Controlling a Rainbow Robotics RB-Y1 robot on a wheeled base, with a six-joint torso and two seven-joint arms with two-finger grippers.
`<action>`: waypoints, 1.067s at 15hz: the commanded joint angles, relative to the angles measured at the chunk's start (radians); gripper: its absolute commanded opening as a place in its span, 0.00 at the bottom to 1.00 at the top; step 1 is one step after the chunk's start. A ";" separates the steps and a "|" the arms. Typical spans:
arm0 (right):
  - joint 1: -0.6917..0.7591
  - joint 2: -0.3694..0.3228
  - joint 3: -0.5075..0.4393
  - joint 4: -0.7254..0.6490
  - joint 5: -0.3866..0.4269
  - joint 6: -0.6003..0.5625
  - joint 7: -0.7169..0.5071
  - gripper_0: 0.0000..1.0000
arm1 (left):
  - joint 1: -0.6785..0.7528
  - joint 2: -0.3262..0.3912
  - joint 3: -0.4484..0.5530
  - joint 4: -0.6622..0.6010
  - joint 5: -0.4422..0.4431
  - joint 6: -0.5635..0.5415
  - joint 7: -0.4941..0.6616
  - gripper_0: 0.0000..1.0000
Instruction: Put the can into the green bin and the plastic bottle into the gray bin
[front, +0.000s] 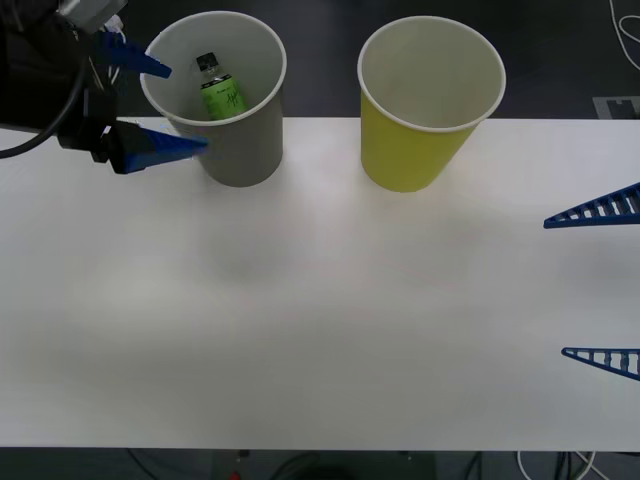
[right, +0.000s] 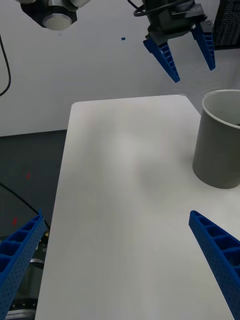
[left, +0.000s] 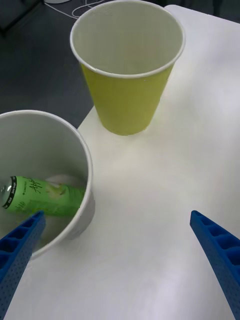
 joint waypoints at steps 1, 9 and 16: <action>0.000 0.000 0.000 0.000 0.000 0.000 0.000 1.00 | 0.096 0.013 0.054 -0.015 0.078 0.036 -0.096 1.00; 0.000 0.000 0.000 0.000 0.000 0.000 0.000 1.00 | 0.343 0.072 0.160 -0.015 0.305 0.088 -0.410 1.00; 0.000 0.000 0.000 0.000 0.000 0.000 0.000 1.00 | 0.519 0.074 0.235 -0.052 0.347 0.090 -0.591 1.00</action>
